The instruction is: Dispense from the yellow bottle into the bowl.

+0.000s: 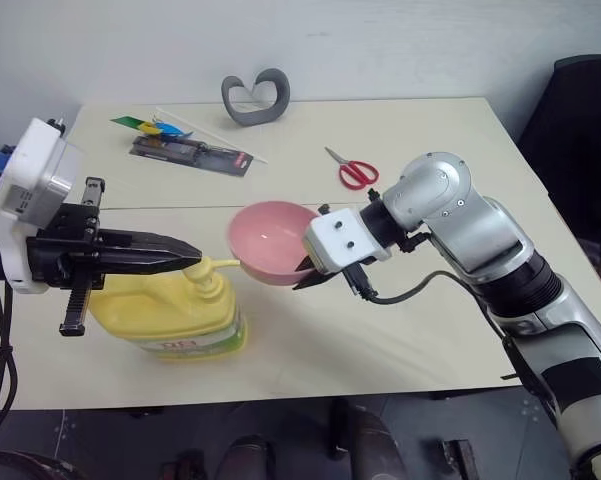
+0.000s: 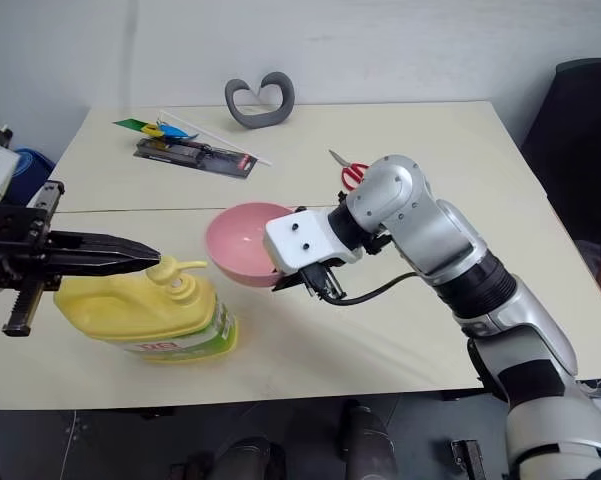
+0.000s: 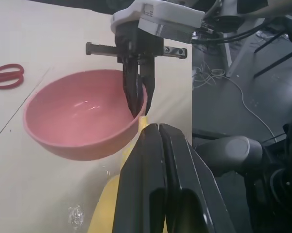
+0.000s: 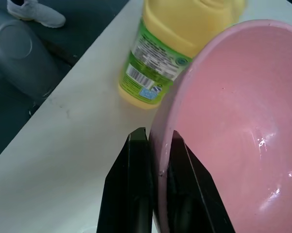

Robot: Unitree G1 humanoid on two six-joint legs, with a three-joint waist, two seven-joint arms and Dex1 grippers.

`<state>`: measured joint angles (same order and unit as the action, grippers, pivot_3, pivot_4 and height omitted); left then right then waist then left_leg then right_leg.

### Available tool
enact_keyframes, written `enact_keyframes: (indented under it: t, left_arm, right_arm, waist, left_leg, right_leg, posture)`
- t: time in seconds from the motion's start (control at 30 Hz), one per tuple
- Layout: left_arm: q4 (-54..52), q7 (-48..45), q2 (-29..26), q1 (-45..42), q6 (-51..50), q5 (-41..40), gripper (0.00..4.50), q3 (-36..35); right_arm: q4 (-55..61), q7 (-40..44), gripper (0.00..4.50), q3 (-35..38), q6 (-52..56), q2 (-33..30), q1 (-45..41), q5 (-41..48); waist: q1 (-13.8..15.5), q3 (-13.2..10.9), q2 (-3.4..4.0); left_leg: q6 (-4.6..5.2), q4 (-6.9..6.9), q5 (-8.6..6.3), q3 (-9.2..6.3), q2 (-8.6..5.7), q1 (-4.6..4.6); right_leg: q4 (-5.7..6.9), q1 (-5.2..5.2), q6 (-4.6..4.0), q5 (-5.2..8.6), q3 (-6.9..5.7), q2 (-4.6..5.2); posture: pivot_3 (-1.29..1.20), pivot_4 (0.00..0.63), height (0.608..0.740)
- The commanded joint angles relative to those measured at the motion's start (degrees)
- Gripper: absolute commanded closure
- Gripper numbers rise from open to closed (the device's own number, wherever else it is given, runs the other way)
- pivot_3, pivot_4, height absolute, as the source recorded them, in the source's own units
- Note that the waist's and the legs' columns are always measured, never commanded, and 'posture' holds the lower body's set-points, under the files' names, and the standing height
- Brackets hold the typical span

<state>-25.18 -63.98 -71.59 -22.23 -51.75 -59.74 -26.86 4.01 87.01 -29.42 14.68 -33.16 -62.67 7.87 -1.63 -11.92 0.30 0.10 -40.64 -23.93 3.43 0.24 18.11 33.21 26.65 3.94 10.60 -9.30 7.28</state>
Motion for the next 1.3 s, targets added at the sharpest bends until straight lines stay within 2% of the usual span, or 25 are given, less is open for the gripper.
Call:
enact_keyframes:
  t: [0.03,0.5,0.9,1.03,1.3]
  left_arm:
    - [-0.8,-0.7,-1.1,0.1,1.5,1.6,4.47,-0.7]
    - [-0.7,-0.8,-1.1,1.3,3.6,6.6,4.47,0.9]
    - [-1.1,-2.9,-2.3,3.8,8.0,11.9,4.47,3.1]
    - [-0.9,-3.9,-3.7,4.6,11.6,15.9,4.47,6.6]
    - [0.7,-4.2,-4.1,1.8,15.1,18.4,4.47,12.5]
  right_arm:
    - [0.5,2.4,4.50,-0.1,-3.4,0.9,-2.5,-0.6]
    - [-7.6,3.1,4.50,-0.8,-6.2,7.5,-10.5,-2.8]
    - [-9.8,4.8,4.50,-0.9,-9.9,6.2,-10.8,-4.3]
    - [-9.5,5.5,4.50,-1.7,-11.5,4.8,-10.3,-4.5]
    - [-8.4,5.5,4.50,-3.1,-12.8,3.9,-10.2,-3.2]
  waist:
    - [0.0,0.0,0.00]
    - [-0.1,0.0,0.01]
    - [-0.1,0.0,0.01]
    - [-0.1,0.0,0.01]
    - [-0.1,0.0,0.02]
  left_leg:
    - [0.00,-0.04,0.00,0.00,0.00,0.00]
    - [-0.06,-0.41,-0.04,0.03,0.12,0.08]
    - [-0.08,-0.41,-0.05,0.09,0.19,0.08]
    - [-0.10,-0.41,-0.06,0.10,0.23,0.07]
    - [-0.12,-0.40,-0.07,0.26,0.29,0.02]
  right_leg:
    - [0.04,0.00,0.00,0.00,0.01,0.00]
    - [0.35,0.08,-0.20,-0.05,0.04,-0.02]
    - [0.41,0.15,-0.23,-0.04,0.09,-0.06]
    - [0.41,0.15,-0.24,-0.03,0.09,-0.09]
    - [0.57,0.06,-0.34,0.00,0.23,-0.14]
  posture:
    - [0.00,0.150,0.740]
    - [0.00,0.150,0.740]
    - [0.00,0.150,0.740]
    - [0.00,0.150,0.740]
    - [0.00,0.150,0.740]
